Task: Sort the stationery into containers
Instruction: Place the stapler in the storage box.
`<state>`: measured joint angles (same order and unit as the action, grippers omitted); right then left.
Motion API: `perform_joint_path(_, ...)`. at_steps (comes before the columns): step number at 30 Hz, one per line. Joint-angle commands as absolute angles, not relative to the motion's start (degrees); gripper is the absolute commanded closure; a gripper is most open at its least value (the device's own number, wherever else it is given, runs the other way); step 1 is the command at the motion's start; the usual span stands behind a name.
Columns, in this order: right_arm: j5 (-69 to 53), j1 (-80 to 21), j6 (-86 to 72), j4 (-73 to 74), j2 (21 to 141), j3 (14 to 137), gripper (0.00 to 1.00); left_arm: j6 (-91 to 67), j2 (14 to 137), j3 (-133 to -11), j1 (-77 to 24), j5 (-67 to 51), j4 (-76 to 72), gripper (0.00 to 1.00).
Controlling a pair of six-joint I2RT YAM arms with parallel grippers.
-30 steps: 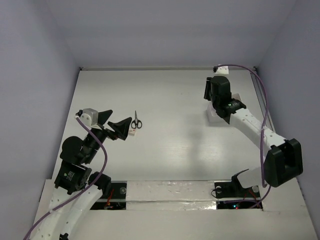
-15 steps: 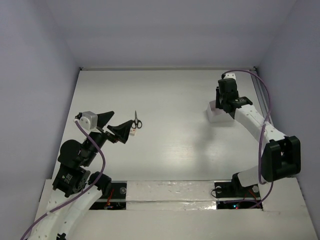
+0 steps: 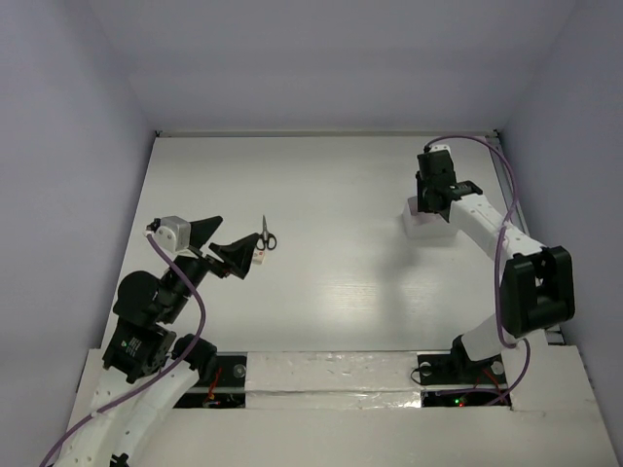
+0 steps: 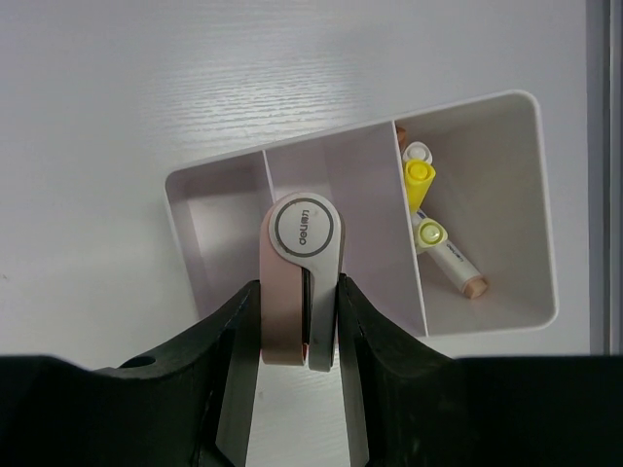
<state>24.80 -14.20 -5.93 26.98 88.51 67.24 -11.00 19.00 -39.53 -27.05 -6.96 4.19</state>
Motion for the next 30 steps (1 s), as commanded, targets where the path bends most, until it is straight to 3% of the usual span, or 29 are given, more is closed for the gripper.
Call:
perform_joint_path(1,26.72,-13.36,-4.13,26.98,89.21,70.58,0.83,-10.99,19.69,-42.10,-27.42,-6.59,2.29,0.01)
perform_joint_path(16,29.09,-12.83,-1.76,29.71,93.07,73.39,0.75,-10.81,20.48,-42.10,-27.42,-6.42,2.46,0.01)
perform_joint_path(23,29.62,-12.83,-2.63,29.53,92.20,72.86,0.51,-10.81,20.48,-42.10,-27.42,-6.33,2.46,0.01)
perform_joint_path(30,28.92,-12.83,-3.43,29.36,89.21,73.12,0.39,-10.90,20.48,-42.10,-27.42,-6.33,2.37,0.01)
